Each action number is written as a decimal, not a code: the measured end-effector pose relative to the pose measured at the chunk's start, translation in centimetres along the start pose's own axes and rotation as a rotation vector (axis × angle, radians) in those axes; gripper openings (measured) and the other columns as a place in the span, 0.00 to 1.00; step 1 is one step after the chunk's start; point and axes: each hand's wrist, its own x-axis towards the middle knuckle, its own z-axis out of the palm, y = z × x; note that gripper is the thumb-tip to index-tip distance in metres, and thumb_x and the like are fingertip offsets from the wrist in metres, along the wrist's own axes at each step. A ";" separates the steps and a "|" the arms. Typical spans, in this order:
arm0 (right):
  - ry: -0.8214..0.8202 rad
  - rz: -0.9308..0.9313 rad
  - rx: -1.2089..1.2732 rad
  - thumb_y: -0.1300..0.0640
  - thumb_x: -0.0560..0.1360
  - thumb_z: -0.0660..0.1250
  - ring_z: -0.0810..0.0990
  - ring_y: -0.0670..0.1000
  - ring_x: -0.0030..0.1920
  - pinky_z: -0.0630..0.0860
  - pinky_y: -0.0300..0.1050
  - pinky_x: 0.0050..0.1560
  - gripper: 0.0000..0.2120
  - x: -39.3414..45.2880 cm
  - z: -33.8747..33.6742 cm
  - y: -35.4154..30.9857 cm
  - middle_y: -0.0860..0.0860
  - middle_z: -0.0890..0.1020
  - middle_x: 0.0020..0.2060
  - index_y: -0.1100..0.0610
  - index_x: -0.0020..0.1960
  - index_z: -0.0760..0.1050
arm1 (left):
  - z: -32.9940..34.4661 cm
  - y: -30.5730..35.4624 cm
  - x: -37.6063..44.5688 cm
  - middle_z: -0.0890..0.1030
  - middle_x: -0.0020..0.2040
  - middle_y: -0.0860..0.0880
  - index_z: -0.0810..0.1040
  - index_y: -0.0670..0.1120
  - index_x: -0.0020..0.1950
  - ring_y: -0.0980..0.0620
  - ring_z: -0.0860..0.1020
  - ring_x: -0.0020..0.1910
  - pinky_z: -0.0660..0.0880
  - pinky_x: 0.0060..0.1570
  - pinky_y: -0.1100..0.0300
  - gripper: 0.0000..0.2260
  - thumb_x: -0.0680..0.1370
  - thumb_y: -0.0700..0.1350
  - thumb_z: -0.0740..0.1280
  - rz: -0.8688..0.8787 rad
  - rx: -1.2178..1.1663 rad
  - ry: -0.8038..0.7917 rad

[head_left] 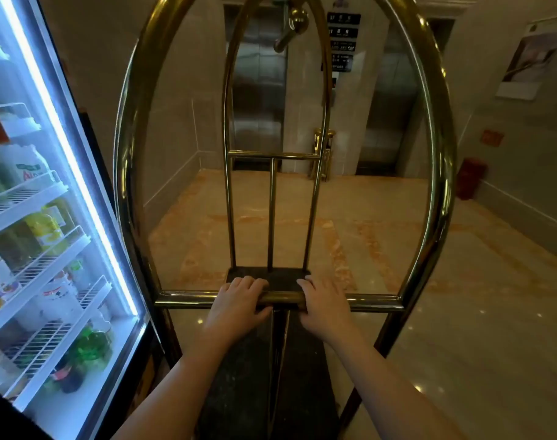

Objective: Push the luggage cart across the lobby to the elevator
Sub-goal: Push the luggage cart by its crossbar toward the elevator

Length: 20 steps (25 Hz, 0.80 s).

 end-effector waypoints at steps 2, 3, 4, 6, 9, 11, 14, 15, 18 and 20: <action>0.007 -0.027 -0.013 0.53 0.73 0.70 0.69 0.52 0.66 0.60 0.56 0.71 0.24 0.3 -0.1 0.3 0.50 0.74 0.63 0.50 0.68 0.69 | 0.5 -0.5 0.2 0.74 0.66 0.52 0.66 0.54 0.70 0.51 0.71 0.66 0.66 0.67 0.52 0.23 0.77 0.57 0.64 -0.006 0.046 0.001; 0.014 -0.039 -0.025 0.54 0.74 0.70 0.72 0.52 0.62 0.65 0.54 0.67 0.19 0.3 -0.1 0.5 0.49 0.77 0.58 0.50 0.64 0.72 | 1.0 -0.8 0.2 0.75 0.64 0.52 0.67 0.55 0.69 0.51 0.72 0.64 0.67 0.65 0.52 0.22 0.76 0.57 0.65 -0.009 0.078 0.026; 0.006 -0.049 -0.046 0.53 0.74 0.69 0.75 0.52 0.58 0.69 0.51 0.61 0.15 0.4 -0.5 0.6 0.49 0.78 0.53 0.50 0.60 0.73 | 1.3 -1.0 0.2 0.76 0.62 0.52 0.69 0.55 0.67 0.52 0.73 0.62 0.68 0.64 0.53 0.21 0.76 0.57 0.65 -0.026 0.112 0.037; -0.008 -0.109 -0.070 0.53 0.75 0.68 0.79 0.52 0.49 0.72 0.47 0.46 0.08 0.7 -1.1 0.7 0.48 0.80 0.46 0.50 0.54 0.73 | 1.5 -0.9 0.5 0.78 0.58 0.53 0.71 0.55 0.63 0.52 0.75 0.59 0.69 0.61 0.54 0.18 0.75 0.56 0.67 -0.049 0.144 0.046; -0.007 -0.181 -0.130 0.55 0.76 0.66 0.80 0.52 0.43 0.66 0.44 0.36 0.05 1.2 -1.8 1.1 0.48 0.81 0.42 0.51 0.52 0.74 | 1.6 -0.8 1.2 0.79 0.54 0.53 0.73 0.54 0.60 0.51 0.77 0.55 0.69 0.60 0.54 0.16 0.74 0.55 0.69 -0.079 0.174 0.044; -0.021 -0.198 -0.144 0.56 0.76 0.65 0.80 0.52 0.41 0.65 0.43 0.35 0.04 1.4 -1.9 1.1 0.49 0.81 0.40 0.51 0.51 0.74 | 1.5 -0.8 1.8 0.80 0.52 0.53 0.74 0.53 0.58 0.51 0.78 0.53 0.71 0.57 0.55 0.15 0.74 0.54 0.70 -0.107 0.200 0.017; -0.072 -0.226 -0.148 0.56 0.75 0.67 0.80 0.52 0.41 0.66 0.44 0.35 0.07 2.1 -1.9 1.4 0.49 0.80 0.40 0.51 0.52 0.73 | 1.6 -1.0 2.4 0.81 0.50 0.52 0.76 0.52 0.56 0.51 0.79 0.49 0.73 0.53 0.55 0.14 0.74 0.53 0.70 -0.120 0.227 0.019; -0.095 -0.236 -0.145 0.55 0.75 0.68 0.79 0.52 0.41 0.66 0.44 0.36 0.08 2.5 -2.0 1.5 0.49 0.80 0.40 0.50 0.52 0.73 | 1.7 -1.1 2.6 0.81 0.50 0.52 0.76 0.52 0.56 0.50 0.79 0.49 0.73 0.53 0.55 0.14 0.73 0.54 0.71 -0.123 0.228 0.025; -0.142 -0.280 -0.130 0.54 0.74 0.69 0.79 0.52 0.39 0.67 0.44 0.37 0.08 3.9 -1.8 1.7 0.46 0.75 0.35 0.49 0.51 0.72 | 2.1 -1.8 3.0 0.81 0.51 0.53 0.76 0.54 0.57 0.51 0.79 0.52 0.73 0.55 0.55 0.16 0.72 0.55 0.72 -0.140 0.214 0.057; -0.134 -0.302 -0.128 0.55 0.74 0.69 0.76 0.51 0.36 0.67 0.44 0.37 0.08 4.8 -1.5 1.7 0.46 0.74 0.34 0.49 0.51 0.73 | 2.1 -2.3 3.6 0.82 0.51 0.54 0.76 0.55 0.57 0.52 0.79 0.51 0.73 0.55 0.54 0.16 0.72 0.56 0.72 -0.148 0.214 0.062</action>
